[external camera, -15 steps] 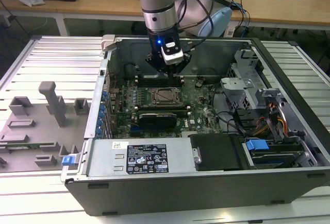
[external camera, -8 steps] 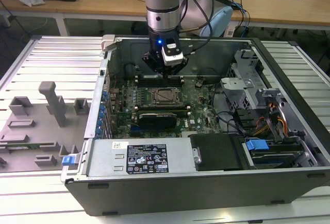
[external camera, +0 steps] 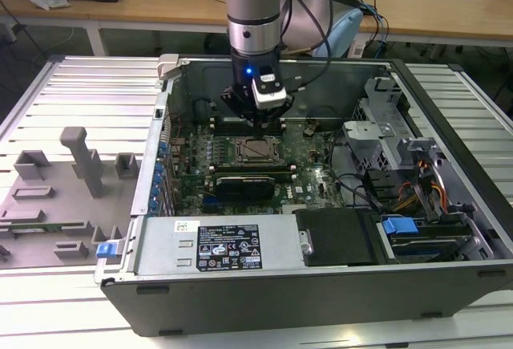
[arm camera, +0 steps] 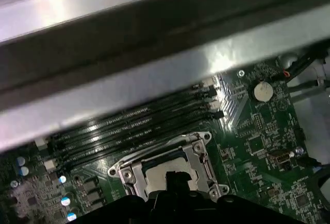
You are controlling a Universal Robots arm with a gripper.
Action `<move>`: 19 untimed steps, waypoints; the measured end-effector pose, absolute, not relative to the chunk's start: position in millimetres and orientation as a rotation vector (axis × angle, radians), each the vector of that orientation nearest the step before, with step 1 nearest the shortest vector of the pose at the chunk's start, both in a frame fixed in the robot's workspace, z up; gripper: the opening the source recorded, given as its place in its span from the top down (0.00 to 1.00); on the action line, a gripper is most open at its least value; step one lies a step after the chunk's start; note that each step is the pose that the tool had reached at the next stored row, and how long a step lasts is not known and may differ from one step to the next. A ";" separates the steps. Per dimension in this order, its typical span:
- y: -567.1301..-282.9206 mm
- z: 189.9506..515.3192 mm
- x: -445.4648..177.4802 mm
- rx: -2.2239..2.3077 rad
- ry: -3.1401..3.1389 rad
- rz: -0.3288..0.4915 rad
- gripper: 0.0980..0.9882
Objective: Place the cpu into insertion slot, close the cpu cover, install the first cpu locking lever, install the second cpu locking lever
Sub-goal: 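Install the first cpu locking lever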
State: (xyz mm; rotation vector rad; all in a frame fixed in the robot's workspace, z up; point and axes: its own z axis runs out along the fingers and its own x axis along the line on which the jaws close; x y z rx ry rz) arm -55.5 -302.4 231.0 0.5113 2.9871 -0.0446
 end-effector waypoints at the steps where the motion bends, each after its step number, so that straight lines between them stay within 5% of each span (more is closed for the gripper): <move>1: -305.5 230.8 -55.5 0.511 2.987 -0.048 0.99; 19: -313.8 237.7 -55.6 0.336 3.019 -0.072 0.99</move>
